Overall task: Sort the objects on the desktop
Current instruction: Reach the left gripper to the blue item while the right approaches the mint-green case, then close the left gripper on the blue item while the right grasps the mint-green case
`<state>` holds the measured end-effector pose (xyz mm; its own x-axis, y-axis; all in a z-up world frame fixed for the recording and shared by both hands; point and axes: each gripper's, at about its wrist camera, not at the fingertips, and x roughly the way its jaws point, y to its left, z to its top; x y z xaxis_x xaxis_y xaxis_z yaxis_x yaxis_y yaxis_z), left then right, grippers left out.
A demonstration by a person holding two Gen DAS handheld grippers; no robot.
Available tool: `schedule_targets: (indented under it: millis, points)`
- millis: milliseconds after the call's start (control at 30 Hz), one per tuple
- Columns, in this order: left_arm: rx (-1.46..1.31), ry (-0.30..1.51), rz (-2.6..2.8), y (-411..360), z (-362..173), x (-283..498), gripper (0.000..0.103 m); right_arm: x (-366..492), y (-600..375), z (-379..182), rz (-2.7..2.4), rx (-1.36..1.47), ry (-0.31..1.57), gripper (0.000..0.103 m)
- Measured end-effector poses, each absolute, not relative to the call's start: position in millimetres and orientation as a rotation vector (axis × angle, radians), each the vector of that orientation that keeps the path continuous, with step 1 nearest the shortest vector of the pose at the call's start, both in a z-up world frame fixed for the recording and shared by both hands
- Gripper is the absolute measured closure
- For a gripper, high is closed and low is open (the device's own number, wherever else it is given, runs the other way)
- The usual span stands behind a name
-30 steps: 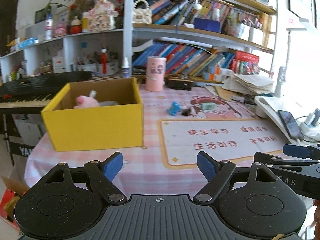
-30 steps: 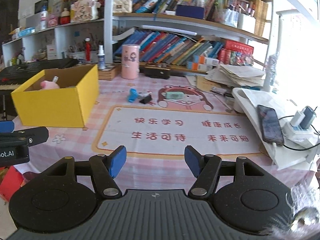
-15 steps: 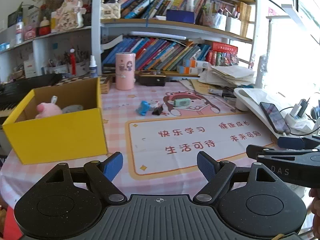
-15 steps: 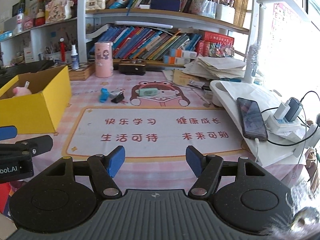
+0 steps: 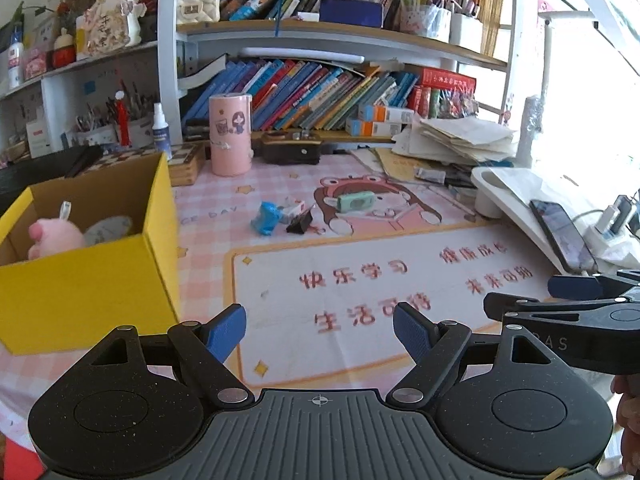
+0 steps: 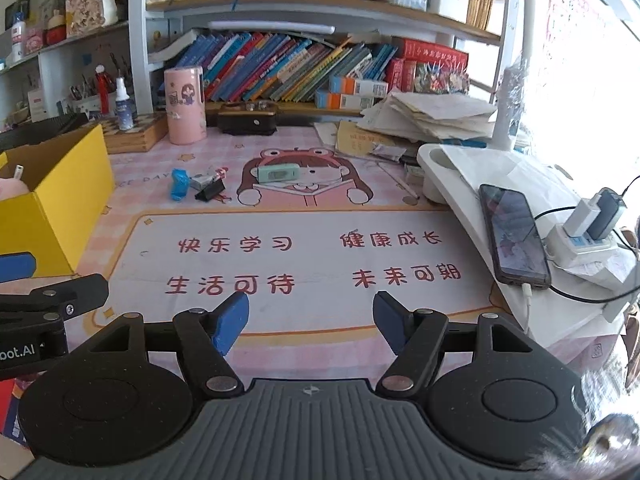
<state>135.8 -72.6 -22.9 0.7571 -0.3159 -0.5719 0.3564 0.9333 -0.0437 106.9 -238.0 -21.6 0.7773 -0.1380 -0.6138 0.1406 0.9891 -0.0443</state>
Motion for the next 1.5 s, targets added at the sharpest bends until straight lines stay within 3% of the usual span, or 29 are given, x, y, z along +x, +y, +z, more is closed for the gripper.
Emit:
schedule_targets:
  millis: [900, 1500]
  points:
    - [-0.056, 0.664, -0.057, -130.4, -35.5, 295.9, 0.027, 284.9, -315.7, -42.1, 0.054, 0.018, 0.690, 0.029]
    - [-0.152, 0.806, 0.049, -128.4, -85.2, 387.8, 0.050, 378.2, -298.8, -69.9, 0.151, -0.043, 0.710, 0.028]
